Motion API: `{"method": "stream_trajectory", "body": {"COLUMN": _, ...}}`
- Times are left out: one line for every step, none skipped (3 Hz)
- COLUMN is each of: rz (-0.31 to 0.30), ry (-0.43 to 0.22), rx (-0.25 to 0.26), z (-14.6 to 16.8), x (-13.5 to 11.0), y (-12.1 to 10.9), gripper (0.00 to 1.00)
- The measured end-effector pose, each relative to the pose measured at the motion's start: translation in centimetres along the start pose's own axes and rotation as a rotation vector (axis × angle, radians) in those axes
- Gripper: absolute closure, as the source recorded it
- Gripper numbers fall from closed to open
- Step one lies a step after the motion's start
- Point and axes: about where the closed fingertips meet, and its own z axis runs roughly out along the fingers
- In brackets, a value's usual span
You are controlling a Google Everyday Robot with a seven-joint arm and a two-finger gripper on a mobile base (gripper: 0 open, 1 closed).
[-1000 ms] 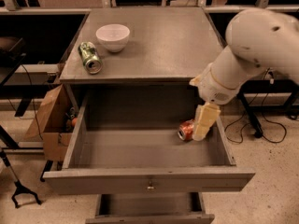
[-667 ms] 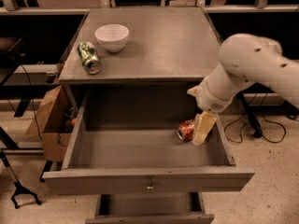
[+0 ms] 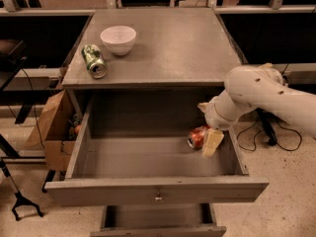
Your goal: Pick coke can from top drawer and place on counter
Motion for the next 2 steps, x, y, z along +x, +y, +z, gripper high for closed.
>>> {"method": "stream_trajectory", "body": {"rz": -0.028, "ry": 0.02, "rx": 0.022, "z": 2.9, "x": 0.8, "y": -0.7, "gripper": 0.0}}
{"method": "stream_trajectory", "body": {"rz": -0.044, "ry": 0.046, "rx": 0.016, "z": 5.4, "x": 1.6, "y": -1.0, "gripper": 0.0}}
